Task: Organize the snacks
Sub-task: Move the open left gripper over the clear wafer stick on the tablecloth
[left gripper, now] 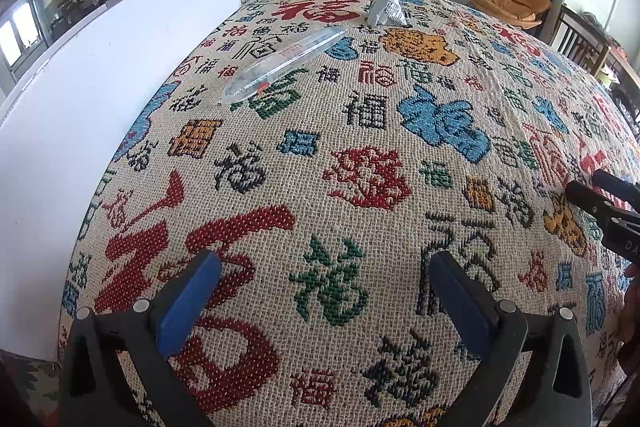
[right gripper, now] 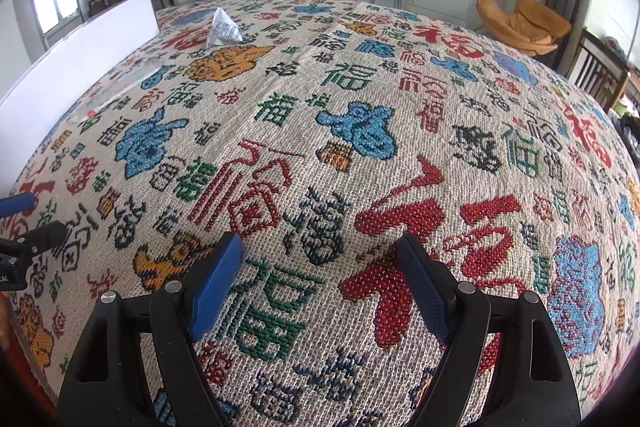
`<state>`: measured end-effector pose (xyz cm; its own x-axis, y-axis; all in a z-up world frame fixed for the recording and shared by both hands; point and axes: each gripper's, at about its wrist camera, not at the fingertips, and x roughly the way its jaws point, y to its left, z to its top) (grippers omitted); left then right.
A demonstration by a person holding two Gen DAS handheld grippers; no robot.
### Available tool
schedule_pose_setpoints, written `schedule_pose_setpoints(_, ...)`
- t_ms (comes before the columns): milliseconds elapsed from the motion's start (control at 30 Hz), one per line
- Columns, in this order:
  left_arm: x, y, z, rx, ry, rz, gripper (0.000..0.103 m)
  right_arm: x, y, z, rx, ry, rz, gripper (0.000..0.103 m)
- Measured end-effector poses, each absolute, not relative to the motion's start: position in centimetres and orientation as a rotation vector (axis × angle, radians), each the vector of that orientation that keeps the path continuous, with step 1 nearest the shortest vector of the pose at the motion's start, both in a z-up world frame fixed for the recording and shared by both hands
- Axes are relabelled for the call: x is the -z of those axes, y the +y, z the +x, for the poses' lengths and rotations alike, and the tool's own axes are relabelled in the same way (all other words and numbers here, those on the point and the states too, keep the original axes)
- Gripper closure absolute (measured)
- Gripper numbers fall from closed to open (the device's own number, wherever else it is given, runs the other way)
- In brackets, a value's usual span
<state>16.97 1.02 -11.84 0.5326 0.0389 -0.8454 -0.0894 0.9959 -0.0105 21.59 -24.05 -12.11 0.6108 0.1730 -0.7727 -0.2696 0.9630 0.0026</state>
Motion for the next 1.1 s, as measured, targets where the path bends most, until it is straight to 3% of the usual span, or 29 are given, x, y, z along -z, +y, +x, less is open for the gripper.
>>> schedule_pose_setpoints(533, 11.7, 1.0, 17.4, -0.04, 1.063, -0.038, 0.0, 12.1, -24.1, 21.6, -0.256, 0.878, -0.118, 0.02)
schedule_pose_setpoints(800, 6.5, 6.4, 25.5, 0.062, 1.048, 0.029, 0.0, 12.1, -24.1, 21.6, -0.257, 0.878, -0.118, 0.021)
schedule_pose_setpoints(900, 6.9, 8.3, 29.6, 0.077, 1.088, 0.006, 0.001, 12.1, -24.1, 21.6, -0.257, 0.878, -0.118, 0.021)
schedule_pose_setpoints(1100, 9.9, 6.5, 33.6, 0.103, 1.171, 0.138, 0.019, 12.1, -24.1, 21.6, -0.257, 0.878, -0.117, 0.02)
